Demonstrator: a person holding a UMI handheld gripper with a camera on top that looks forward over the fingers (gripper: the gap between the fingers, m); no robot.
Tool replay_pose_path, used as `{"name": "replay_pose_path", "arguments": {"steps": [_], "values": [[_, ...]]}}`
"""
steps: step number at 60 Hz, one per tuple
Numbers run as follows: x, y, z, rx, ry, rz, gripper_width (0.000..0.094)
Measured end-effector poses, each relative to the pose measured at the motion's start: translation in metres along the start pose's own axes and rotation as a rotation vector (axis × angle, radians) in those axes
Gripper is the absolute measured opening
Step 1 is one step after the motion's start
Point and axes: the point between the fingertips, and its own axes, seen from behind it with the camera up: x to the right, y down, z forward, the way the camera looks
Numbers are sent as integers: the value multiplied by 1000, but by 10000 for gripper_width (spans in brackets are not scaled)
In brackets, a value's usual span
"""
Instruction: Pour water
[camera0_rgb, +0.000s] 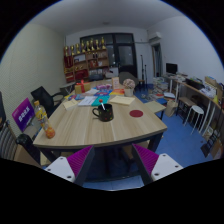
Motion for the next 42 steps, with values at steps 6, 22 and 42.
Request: {"name": "replay_pose_path", "arguments": {"steps": [6, 22, 42], "values": [[-7, -8, 1, 13, 5, -10, 822], [-83, -25, 22, 79, -78, -149, 820], [-330, -6, 133, 189, -286, -179, 811]]}}
